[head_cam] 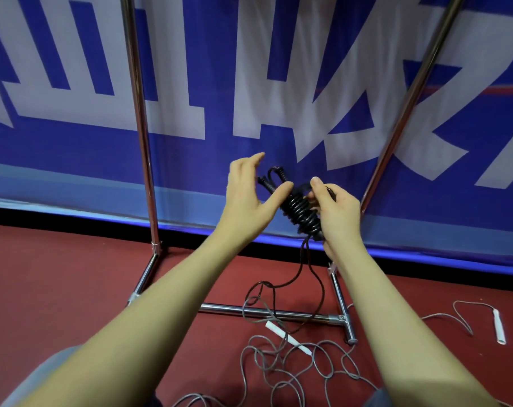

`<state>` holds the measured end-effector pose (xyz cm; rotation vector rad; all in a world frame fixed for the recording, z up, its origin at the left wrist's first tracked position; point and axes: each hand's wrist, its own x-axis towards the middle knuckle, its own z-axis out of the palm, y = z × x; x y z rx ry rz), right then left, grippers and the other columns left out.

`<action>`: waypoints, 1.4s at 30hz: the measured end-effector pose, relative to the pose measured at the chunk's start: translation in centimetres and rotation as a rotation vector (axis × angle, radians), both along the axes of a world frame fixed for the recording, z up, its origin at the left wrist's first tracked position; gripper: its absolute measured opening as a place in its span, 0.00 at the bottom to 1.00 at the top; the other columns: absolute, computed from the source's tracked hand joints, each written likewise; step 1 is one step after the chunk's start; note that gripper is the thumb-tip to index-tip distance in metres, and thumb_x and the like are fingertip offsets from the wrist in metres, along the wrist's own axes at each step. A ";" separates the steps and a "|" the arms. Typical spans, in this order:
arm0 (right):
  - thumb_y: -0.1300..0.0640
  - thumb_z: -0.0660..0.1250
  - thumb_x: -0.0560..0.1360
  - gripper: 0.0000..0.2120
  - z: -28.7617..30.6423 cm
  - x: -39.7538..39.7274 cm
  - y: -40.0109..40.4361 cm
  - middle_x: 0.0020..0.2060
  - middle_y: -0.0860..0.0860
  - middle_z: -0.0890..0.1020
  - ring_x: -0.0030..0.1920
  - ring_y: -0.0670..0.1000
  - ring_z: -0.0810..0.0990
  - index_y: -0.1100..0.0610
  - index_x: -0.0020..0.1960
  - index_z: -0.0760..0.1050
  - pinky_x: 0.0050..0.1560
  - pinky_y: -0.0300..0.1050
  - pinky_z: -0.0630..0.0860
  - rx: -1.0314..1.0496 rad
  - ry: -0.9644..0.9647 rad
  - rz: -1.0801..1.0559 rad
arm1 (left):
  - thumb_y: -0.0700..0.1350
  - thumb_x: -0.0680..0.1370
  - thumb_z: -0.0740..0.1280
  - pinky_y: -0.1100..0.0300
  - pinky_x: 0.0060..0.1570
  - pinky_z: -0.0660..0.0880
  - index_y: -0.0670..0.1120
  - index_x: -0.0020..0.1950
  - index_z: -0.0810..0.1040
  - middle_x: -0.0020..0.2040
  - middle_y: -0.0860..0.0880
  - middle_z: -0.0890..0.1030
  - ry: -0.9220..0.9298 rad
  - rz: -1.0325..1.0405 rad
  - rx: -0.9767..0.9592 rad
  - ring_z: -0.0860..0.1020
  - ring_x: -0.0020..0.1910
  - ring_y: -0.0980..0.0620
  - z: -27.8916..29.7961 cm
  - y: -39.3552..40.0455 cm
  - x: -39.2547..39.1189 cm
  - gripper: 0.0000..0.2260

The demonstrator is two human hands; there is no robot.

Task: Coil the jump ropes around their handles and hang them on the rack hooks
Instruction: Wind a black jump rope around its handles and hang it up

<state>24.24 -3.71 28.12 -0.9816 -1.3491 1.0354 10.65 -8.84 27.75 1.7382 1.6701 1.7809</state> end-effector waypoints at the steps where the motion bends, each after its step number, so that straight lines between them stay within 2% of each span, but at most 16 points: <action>1: 0.51 0.67 0.78 0.15 0.1 0.0 0.0 0.28 0.47 0.78 0.33 0.48 0.78 0.54 0.34 0.76 0.39 0.50 0.80 0.018 0.015 -0.039 | 0.51 0.75 0.72 0.71 0.55 0.67 0.43 0.68 0.68 0.59 0.51 0.67 -0.027 0.042 0.034 0.71 0.54 0.53 0.0 -0.1 0.2 0.27; 4: 0.54 0.65 0.79 0.13 0.2 -0.2 -0.1 0.29 0.46 0.78 0.28 0.39 0.76 0.56 0.36 0.75 0.32 0.34 0.73 0.058 0.073 -0.141 | 0.53 0.72 0.74 0.67 0.48 0.70 0.41 0.61 0.72 0.55 0.50 0.70 0.117 0.097 0.099 0.73 0.48 0.52 -0.5 -0.3 0.8 0.25; 7: 0.54 0.64 0.79 0.13 0.0 -0.5 -0.2 0.33 0.49 0.80 0.34 0.44 0.80 0.57 0.38 0.75 0.35 0.38 0.76 0.010 0.144 -0.129 | 0.58 0.74 0.65 0.54 0.39 0.76 0.40 0.58 0.78 0.51 0.46 0.77 0.424 0.140 0.126 0.78 0.44 0.47 -1.5 -0.2 1.4 0.23; 11: 0.55 0.64 0.80 0.11 -0.3 -0.9 -0.6 0.40 0.56 0.83 0.44 0.53 0.83 0.59 0.41 0.78 0.39 0.42 0.80 -0.046 0.235 -0.028 | 0.60 0.76 0.59 0.54 0.38 0.75 0.40 0.66 0.76 0.53 0.44 0.79 0.521 0.184 0.031 0.79 0.45 0.43 -1.9 0.3 1.5 0.28; 14: 0.56 0.65 0.79 0.09 -0.5 -1.1 -0.7 0.42 0.54 0.83 0.47 0.52 0.83 0.58 0.43 0.80 0.43 0.41 0.80 -0.011 0.216 0.029 | 0.60 0.73 0.65 0.53 0.37 0.75 0.37 0.67 0.73 0.53 0.42 0.79 0.573 0.202 -0.023 0.79 0.43 0.41 -1.9 0.6 0.9 0.32; 17: 0.59 0.65 0.79 0.08 -0.5 -1.2 -0.8 0.41 0.52 0.84 0.46 0.48 0.84 0.58 0.43 0.81 0.47 0.42 0.80 0.001 0.222 0.108 | 0.51 0.67 0.78 0.55 0.31 0.75 0.32 0.63 0.75 0.50 0.39 0.81 0.653 0.263 -0.026 0.79 0.37 0.39 -1.8 0.9 0.2 0.32; 20: 0.62 0.64 0.79 0.08 -0.4 -1.3 -1.0 0.41 0.50 0.85 0.47 0.48 0.84 0.58 0.44 0.81 0.49 0.41 0.80 0.010 0.242 0.207 | 0.43 0.67 0.79 0.60 0.25 0.66 0.32 0.60 0.77 0.47 0.39 0.81 0.709 0.383 0.028 0.76 0.32 0.41 -1.5 1.4 -0.4 0.27; 22: 0.63 0.63 0.79 0.08 -0.3 -1.3 -0.9 0.42 0.50 0.86 0.50 0.51 0.84 0.58 0.46 0.81 0.50 0.41 0.80 0.018 0.235 0.263 | 0.39 0.72 0.72 0.60 0.28 0.62 0.31 0.62 0.75 0.48 0.38 0.80 0.716 0.420 0.084 0.76 0.33 0.40 -1.6 1.9 -1.0 0.22; 24: 0.63 0.62 0.80 0.09 -0.1 -1.1 -0.8 0.43 0.51 0.86 0.51 0.53 0.84 0.58 0.47 0.80 0.49 0.42 0.80 0.024 0.215 0.307 | 0.39 0.75 0.66 0.58 0.31 0.65 0.31 0.66 0.72 0.52 0.35 0.79 0.698 0.343 0.097 0.76 0.37 0.36 -1.7 2.0 -1.6 0.21; 27: 0.60 0.63 0.80 0.08 0.1 -0.7 -0.5 0.38 0.50 0.85 0.36 0.49 0.83 0.58 0.46 0.79 0.36 0.42 0.79 -0.012 0.169 0.271 | 0.44 0.80 0.57 0.48 0.42 0.75 0.35 0.72 0.66 0.59 0.37 0.77 0.566 0.098 0.054 0.75 0.48 0.36 -1.4 1.3 -1.7 0.22; 30: 0.57 0.64 0.79 0.06 -0.2 -0.4 -0.3 0.30 0.50 0.73 0.23 0.46 0.66 0.56 0.45 0.76 0.23 0.38 0.64 -0.127 0.195 0.268 | 0.42 0.80 0.59 0.47 0.58 0.73 0.42 0.73 0.65 0.61 0.43 0.76 0.284 -0.110 -0.015 0.75 0.55 0.45 -1.3 0.8 -1.2 0.21; 34: 0.57 0.63 0.79 0.10 0.0 0.2 -0.2 0.27 0.48 0.62 0.22 0.43 0.56 0.53 0.41 0.77 0.20 0.34 0.55 -0.207 0.289 0.388 | 0.39 0.82 0.59 0.49 0.58 0.74 0.46 0.74 0.65 0.59 0.45 0.77 0.170 -0.225 -0.076 0.76 0.51 0.50 -0.9 0.6 -0.8 0.20; 36: 0.58 0.64 0.78 0.09 -0.1 0.2 -0.3 0.26 0.48 0.61 0.22 0.43 0.56 0.54 0.40 0.77 0.20 0.34 0.54 -0.207 0.305 0.362 | 0.39 0.83 0.57 0.50 0.59 0.72 0.47 0.76 0.62 0.59 0.45 0.74 0.200 -0.249 -0.132 0.75 0.52 0.49 -0.7 0.7 -0.8 0.21; 38: 0.59 0.65 0.78 0.04 -0.3 0.1 -0.4 0.24 0.47 0.62 0.22 0.43 0.56 0.58 0.46 0.78 0.20 0.34 0.53 -0.216 0.311 0.330 | 0.43 0.83 0.57 0.49 0.60 0.71 0.49 0.78 0.57 0.60 0.46 0.71 0.271 -0.231 -0.214 0.73 0.54 0.48 -0.8 0.6 -0.6 0.23; 40: 0.59 0.65 0.78 0.07 -0.7 -0.1 -0.6 0.24 0.47 0.62 0.22 0.43 0.56 0.61 0.53 0.76 0.20 0.34 0.53 -0.231 0.313 0.329 | 0.49 0.82 0.61 0.49 0.55 0.74 0.50 0.79 0.55 0.62 0.47 0.70 0.395 -0.117 -0.224 0.74 0.54 0.48 -1.2 0.6 -0.5 0.27; 42: 0.59 0.65 0.78 0.07 -0.7 -0.2 -0.6 0.25 0.47 0.62 0.22 0.43 0.56 0.60 0.55 0.76 0.21 0.34 0.54 -0.224 0.298 0.346 | 0.52 0.79 0.65 0.51 0.44 0.74 0.49 0.78 0.58 0.61 0.46 0.71 0.501 0.047 -0.156 0.75 0.50 0.47 -1.6 0.7 -0.3 0.30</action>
